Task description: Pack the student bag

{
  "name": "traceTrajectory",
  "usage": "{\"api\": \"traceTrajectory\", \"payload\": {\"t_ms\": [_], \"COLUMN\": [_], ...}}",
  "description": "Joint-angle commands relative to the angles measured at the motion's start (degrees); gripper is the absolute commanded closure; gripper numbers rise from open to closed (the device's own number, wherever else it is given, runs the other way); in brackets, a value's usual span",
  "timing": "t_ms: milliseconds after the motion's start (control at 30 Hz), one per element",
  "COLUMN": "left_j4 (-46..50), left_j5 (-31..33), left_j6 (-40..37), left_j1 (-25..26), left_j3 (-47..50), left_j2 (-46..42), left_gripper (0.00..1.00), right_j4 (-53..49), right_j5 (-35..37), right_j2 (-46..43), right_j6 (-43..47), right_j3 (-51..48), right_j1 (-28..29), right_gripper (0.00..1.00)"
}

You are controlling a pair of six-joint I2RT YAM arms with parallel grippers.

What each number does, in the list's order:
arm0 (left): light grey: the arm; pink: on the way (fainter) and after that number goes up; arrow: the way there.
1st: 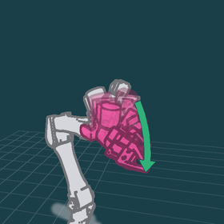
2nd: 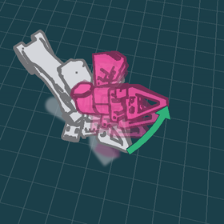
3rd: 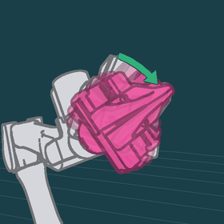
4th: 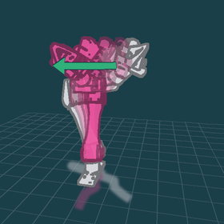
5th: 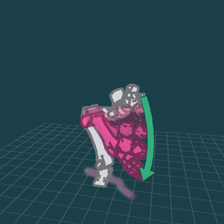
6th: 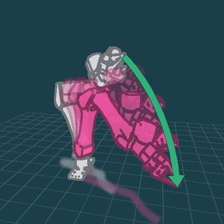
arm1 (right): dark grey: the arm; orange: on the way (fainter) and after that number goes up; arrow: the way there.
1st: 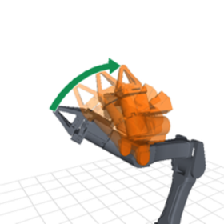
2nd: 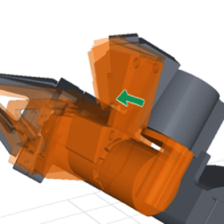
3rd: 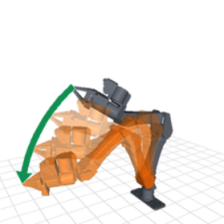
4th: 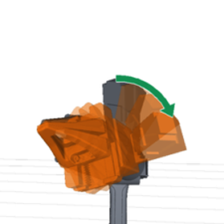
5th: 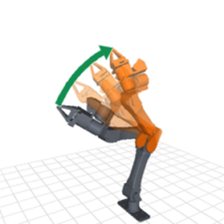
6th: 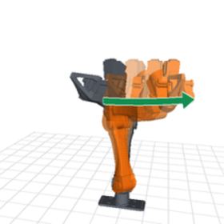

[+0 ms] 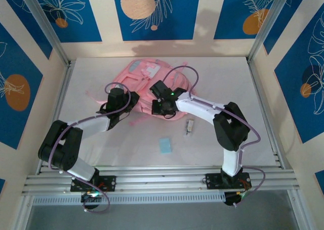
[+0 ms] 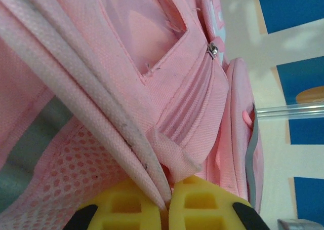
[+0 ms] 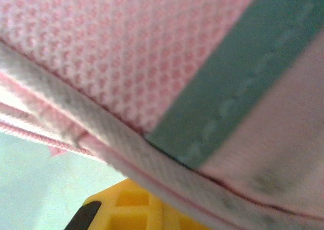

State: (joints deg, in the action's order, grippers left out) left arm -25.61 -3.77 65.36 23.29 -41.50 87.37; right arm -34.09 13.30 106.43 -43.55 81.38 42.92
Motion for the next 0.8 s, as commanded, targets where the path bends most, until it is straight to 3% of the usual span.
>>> {"api": "traceTrajectory", "payload": {"t_ms": [0, 133, 333, 600, 767], "left_j4": [-0.72, -0.94, -1.63, 1.4, 3.94], "left_j5": [2.47, 2.35, 0.16, -3.05, -4.95], "left_j6": [-5.6, -7.4, -7.72, -10.55, -12.94], "left_j1": [-1.63, -3.22, -3.6, -4.53, -5.74], "left_j3": [-1.91, -2.44, -3.32, -5.39, -7.37], "left_j2": [-3.57, -2.75, -1.88, -0.86, 0.43], "left_gripper": [1.0, 1.0, 1.0, 1.0, 1.0], "right_j4": [-6.28, -14.02, -22.4, -28.83, -25.28], "right_j5": [-3.49, -7.29, -7.02, 4.18, 3.65], "right_j2": [-3.31, -3.53, -2.92, -0.67, -0.04], "right_j6": [2.63, 5.94, 10.77, 19.05, 23.85], "right_j3": [-1.93, -0.99, -0.8, 5.0, 5.94], "right_j1": [-2.98, -4.05, -6.63, -9.28, -10.24], "right_gripper": [1.0, 1.0, 1.0, 1.0, 1.0]}}
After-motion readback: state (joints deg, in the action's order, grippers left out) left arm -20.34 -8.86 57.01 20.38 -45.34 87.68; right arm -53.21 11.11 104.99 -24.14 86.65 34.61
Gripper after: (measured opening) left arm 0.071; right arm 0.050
